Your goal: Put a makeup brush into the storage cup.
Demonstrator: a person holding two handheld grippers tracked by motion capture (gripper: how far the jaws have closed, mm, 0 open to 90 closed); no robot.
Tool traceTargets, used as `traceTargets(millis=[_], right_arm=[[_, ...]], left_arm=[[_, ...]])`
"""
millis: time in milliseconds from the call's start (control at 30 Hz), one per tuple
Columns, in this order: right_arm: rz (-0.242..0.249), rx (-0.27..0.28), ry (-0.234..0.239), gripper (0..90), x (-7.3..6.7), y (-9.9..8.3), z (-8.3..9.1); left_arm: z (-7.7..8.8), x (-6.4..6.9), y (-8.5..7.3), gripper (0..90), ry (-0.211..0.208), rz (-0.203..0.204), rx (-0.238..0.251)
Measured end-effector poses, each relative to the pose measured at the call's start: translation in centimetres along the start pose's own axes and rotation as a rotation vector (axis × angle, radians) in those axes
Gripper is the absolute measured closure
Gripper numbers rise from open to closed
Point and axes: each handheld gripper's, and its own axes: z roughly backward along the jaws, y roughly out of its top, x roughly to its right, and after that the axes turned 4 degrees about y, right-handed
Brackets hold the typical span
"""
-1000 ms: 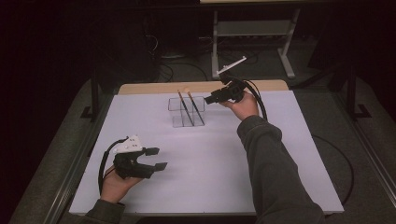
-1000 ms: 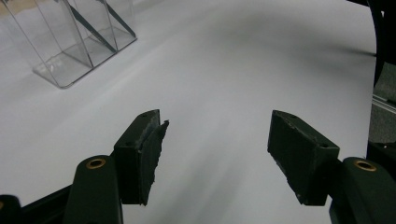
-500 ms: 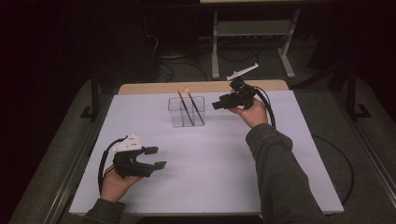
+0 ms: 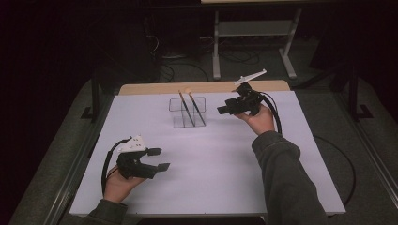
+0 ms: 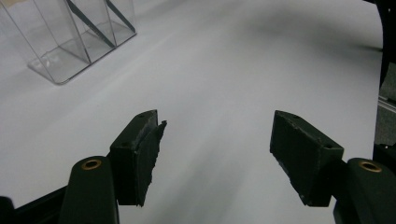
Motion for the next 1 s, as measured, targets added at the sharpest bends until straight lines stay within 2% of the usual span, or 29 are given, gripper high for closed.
traceTargets(millis=[367, 1000], right_arm=[[-0.01, 0.012, -0.005, 38.7, -0.3, -1.5, 1.1], [-0.017, 0.033, -0.009, 36.0, -0.8, -2.9, 1.9]], left_arm=[[0.0, 0.2, 0.0, 31.6, 0.006, 0.009, -0.002], [0.1, 0.1, -0.2, 30.0, 0.015, 0.011, -0.001]])
